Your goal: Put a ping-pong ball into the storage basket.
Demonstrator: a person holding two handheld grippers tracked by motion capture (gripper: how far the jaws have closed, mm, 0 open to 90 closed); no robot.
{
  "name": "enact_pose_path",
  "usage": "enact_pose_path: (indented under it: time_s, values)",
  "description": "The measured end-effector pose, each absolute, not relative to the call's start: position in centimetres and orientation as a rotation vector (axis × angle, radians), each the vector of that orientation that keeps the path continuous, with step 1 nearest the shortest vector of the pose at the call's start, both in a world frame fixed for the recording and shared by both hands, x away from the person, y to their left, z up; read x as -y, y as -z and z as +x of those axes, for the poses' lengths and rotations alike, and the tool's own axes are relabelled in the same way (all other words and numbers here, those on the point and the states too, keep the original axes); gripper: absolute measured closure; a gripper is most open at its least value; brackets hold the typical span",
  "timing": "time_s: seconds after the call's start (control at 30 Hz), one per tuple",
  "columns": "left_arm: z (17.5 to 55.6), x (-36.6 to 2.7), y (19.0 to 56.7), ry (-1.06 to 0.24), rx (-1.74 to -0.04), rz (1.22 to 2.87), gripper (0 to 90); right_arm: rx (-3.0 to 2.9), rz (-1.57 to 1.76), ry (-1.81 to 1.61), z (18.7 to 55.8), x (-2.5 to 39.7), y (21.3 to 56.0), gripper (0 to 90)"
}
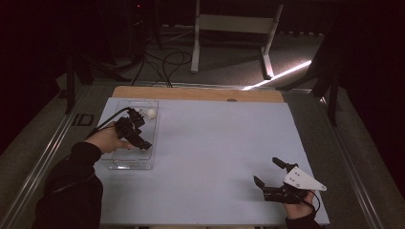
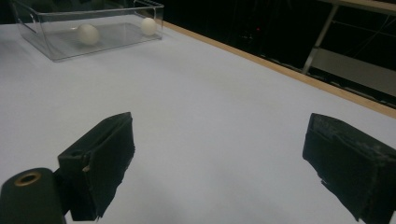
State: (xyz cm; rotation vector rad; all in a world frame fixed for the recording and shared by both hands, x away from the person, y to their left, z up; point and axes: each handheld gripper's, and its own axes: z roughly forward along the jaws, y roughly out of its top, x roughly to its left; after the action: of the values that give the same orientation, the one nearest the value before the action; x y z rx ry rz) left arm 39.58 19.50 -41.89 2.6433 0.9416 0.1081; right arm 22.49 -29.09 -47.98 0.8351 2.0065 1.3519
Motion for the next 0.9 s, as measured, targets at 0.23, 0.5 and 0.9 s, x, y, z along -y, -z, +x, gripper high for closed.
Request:
enact_pose_path:
  time_s: [0.23,0.5,0.9]
  values:
    - [39.3,-19.1,41.1,-0.083,-0.944,2.611,18.9,-2.006,0.833,-1.352,22.5,29.1,48.0,9.2]
    - [38.9,-18.2,40.3,-0.050,-0.902,2.583,7.3,-2.007,0.836,-1.352,22.5,29.1,48.0,9.2]
    - [38.7,-16.5,40.1,-0.060,-0.905,2.582,0.2,-2.008,0.838,-1.350,22.5,29.1,48.0,9.2]
